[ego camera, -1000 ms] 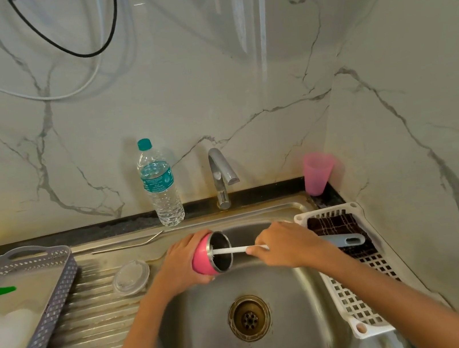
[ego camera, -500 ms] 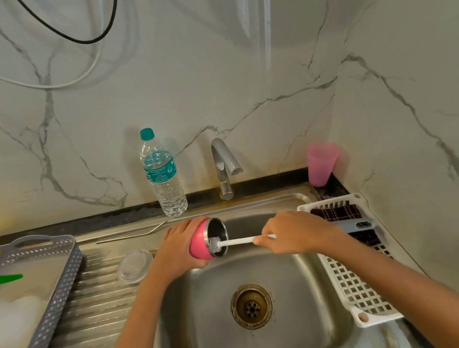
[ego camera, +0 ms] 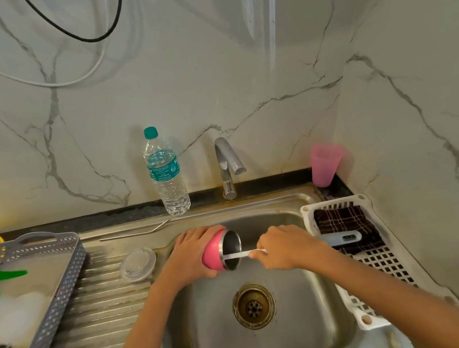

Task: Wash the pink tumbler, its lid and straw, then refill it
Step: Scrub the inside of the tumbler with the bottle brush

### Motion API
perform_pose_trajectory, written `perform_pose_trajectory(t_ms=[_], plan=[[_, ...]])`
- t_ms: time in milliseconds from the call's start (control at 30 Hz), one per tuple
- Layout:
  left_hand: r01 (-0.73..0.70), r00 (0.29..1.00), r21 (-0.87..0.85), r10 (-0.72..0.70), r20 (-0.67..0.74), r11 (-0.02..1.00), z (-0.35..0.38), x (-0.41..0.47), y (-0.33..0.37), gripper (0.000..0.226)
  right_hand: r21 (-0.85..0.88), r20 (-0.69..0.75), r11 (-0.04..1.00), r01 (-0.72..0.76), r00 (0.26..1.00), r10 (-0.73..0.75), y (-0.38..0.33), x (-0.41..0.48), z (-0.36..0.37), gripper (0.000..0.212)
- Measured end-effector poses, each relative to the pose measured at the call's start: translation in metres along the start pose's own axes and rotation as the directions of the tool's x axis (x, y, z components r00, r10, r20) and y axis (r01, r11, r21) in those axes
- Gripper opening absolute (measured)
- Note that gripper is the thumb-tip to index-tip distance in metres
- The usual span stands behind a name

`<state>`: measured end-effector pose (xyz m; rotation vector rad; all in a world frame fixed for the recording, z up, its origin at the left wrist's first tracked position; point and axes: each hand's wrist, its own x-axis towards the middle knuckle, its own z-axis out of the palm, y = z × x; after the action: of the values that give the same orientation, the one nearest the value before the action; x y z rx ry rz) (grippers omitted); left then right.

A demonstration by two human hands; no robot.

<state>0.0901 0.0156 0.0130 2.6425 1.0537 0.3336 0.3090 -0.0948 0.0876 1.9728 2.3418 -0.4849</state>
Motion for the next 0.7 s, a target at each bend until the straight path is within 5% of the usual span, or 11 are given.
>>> perform_pose_trajectory(t_ms=[167, 333, 567, 700], plan=[[0.084, 0.995, -0.108, -0.089, -0.038, 0.991, -0.006, -0.009, -0.018, 0.098, -0.003, -0.003, 1.0, -0.024, 1.0, 0.024, 0.021, -0.02, -0.016, 0.052], [-0.019, 0.999, -0.09, 0.016, -0.033, 0.996, -0.003, 0.011, 0.02, 0.094, -0.028, -0.022, 0.999, -0.024, 0.999, 0.024, 0.001, -0.004, -0.003, 0.044], [0.064, 0.996, -0.109, -0.071, -0.055, 0.992, -0.008, 0.006, 0.002, 0.099, -0.07, -0.031, 0.996, -0.062, 0.998, 0.06, 0.021, -0.023, -0.023, 0.048], [-0.011, 0.998, -0.121, 0.004, -0.057, 0.993, -0.006, 0.016, 0.027, 0.095, -0.075, -0.06, 0.995, -0.06, 0.997, 0.056, 0.011, -0.007, -0.009, 0.042]])
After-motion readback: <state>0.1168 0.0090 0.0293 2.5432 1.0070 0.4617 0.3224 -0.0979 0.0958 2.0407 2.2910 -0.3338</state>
